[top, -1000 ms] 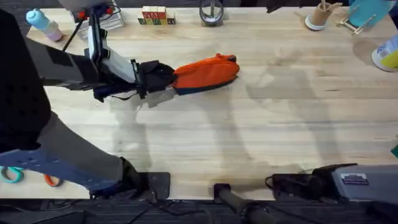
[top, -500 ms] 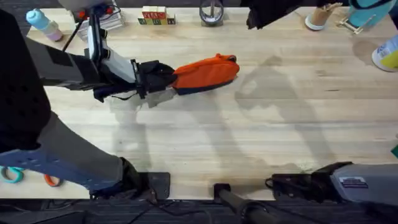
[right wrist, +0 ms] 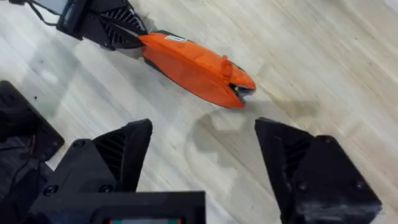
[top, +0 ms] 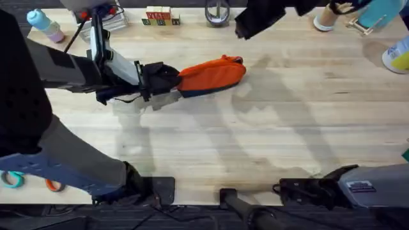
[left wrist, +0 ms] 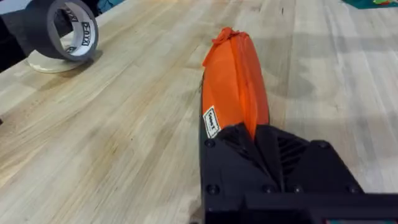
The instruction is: Unzip the bag, pick up the pens from the table one at a time and place them inside, then zip the bag closed.
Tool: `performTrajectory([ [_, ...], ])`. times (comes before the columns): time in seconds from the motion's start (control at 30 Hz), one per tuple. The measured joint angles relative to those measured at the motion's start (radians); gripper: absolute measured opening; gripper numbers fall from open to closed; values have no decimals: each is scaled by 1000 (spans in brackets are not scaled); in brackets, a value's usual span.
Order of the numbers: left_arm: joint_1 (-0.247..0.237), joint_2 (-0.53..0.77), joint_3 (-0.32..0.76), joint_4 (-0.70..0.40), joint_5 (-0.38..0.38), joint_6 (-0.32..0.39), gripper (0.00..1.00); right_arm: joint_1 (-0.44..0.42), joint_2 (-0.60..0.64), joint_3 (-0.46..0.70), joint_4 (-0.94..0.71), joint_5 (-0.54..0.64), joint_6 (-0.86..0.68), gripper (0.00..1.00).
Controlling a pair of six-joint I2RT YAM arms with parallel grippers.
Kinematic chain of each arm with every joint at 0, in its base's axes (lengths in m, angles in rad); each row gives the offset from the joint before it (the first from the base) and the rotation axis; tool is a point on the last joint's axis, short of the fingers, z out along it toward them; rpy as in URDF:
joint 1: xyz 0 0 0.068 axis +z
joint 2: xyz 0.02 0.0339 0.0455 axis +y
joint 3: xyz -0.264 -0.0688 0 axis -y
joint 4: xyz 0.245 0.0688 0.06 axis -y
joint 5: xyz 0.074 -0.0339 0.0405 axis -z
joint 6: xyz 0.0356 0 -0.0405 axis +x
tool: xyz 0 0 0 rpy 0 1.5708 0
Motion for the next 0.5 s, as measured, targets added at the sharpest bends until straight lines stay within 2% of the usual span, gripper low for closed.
performTrajectory([
  [0.5, 0, 0, 0, 0, 0, 0, 42, 51, 75, 0, 45, 3, 20, 996],
])
